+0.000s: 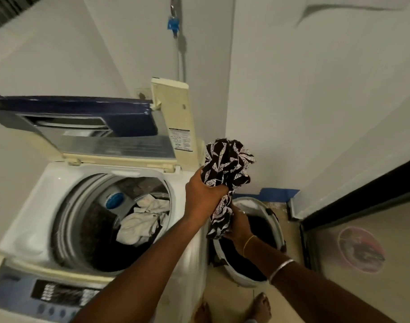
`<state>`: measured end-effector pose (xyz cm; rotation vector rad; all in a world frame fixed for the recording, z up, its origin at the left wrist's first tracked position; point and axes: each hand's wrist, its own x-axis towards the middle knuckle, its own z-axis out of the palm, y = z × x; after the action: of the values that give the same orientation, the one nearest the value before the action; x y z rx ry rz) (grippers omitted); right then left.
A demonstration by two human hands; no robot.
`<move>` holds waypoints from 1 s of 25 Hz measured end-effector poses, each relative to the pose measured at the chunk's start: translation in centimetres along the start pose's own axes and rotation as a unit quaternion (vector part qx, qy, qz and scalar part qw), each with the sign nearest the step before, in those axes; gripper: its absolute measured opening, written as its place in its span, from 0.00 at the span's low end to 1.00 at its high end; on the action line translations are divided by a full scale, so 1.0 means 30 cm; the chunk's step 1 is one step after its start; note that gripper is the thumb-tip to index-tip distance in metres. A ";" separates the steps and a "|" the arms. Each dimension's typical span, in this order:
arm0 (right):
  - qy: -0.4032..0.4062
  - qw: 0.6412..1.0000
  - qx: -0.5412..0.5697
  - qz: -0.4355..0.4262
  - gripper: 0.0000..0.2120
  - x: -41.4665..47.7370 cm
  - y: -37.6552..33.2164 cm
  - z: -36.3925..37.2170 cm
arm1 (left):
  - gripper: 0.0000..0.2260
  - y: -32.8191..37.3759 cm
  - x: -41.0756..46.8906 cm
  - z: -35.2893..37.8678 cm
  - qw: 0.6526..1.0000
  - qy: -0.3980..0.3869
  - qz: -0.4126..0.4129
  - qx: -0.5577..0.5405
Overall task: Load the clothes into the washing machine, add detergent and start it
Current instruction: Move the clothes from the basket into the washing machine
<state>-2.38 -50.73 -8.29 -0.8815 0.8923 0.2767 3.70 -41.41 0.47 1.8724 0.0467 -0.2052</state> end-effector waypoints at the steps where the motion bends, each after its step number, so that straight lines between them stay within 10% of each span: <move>1: 0.019 0.997 0.010 -0.068 0.13 -0.034 0.017 0.066 | 0.21 0.028 -0.018 -0.062 1.000 0.014 0.012 -0.011; 17: -0.190 0.881 -0.310 -0.304 0.13 -0.107 0.345 1.016 | 0.25 -0.180 -0.040 -1.033 0.945 0.316 -0.085 0.025; 25: -0.147 0.773 -0.586 -0.195 0.13 0.171 0.529 1.000 | 0.32 -0.527 0.058 -1.090 0.947 0.122 -0.261 0.143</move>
<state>8.90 -18.45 -11.52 -2.0849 0.1177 0.6101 7.11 -5.65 -5.14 2.1352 0.7241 -0.3559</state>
